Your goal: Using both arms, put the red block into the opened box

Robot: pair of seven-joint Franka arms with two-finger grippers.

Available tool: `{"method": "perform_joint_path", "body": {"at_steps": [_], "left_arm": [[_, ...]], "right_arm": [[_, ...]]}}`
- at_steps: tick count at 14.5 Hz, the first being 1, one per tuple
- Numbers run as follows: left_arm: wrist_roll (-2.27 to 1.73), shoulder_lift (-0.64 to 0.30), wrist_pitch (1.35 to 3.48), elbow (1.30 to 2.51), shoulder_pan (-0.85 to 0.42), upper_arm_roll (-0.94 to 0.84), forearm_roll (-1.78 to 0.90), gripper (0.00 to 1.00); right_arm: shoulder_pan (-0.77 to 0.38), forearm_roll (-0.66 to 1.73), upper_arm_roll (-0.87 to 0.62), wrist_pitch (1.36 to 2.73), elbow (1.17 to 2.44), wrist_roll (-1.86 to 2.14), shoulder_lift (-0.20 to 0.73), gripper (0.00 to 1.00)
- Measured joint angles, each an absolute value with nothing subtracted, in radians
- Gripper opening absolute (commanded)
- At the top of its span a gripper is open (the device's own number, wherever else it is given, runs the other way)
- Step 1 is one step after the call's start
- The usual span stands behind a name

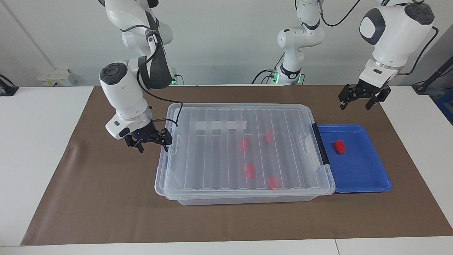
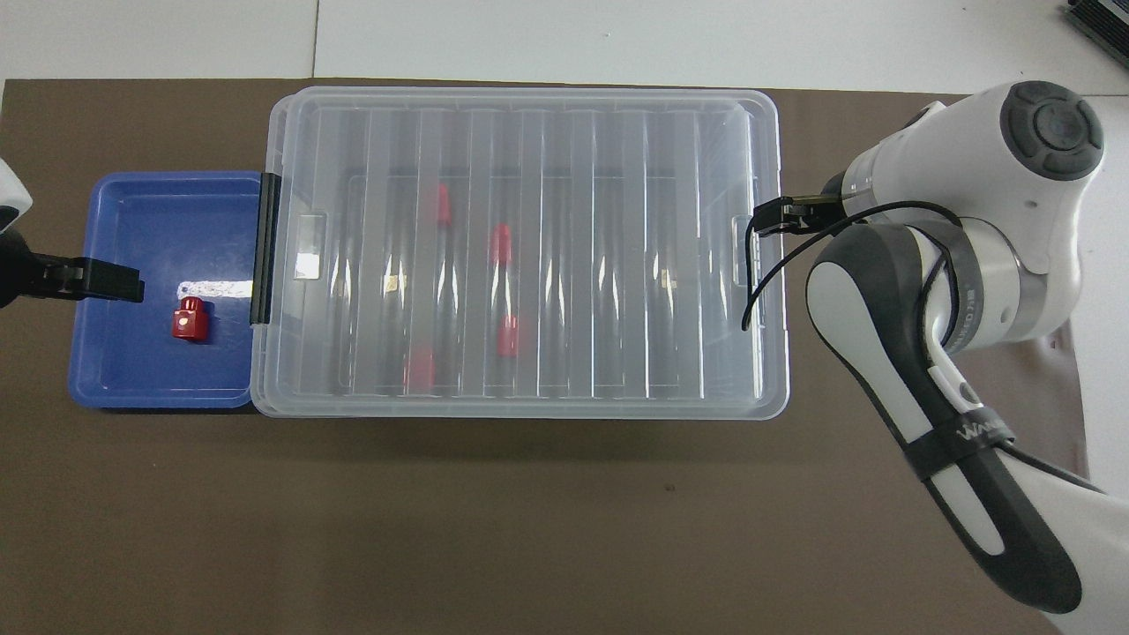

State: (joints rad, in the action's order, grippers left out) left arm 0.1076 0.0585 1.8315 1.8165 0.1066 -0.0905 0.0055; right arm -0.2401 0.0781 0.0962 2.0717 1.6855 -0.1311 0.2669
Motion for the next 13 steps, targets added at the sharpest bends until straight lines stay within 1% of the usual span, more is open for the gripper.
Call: {"method": "perform_joint_path", "body": {"at_steps": [6,10,13], "left_arm": [[0.108,0.051,2.014,1.938,0.143,-0.09,0.006,1.0],[0.112,0.012,2.132,1.995,0.175,-0.09,0.006,1.0],[0.113,-0.018,2.178,2.016,0.192,-0.089,0.006,1.0]], "right_arm": [[-0.216,0.042,0.101,2.067,1.685,-0.131,0.267,1.0],[-0.184,0.012,0.102,2.06,1.685,-0.131,0.267,1.0],[-0.156,0.01,0.102,2.059,1.683,-0.125,0.267,1.0]]}}
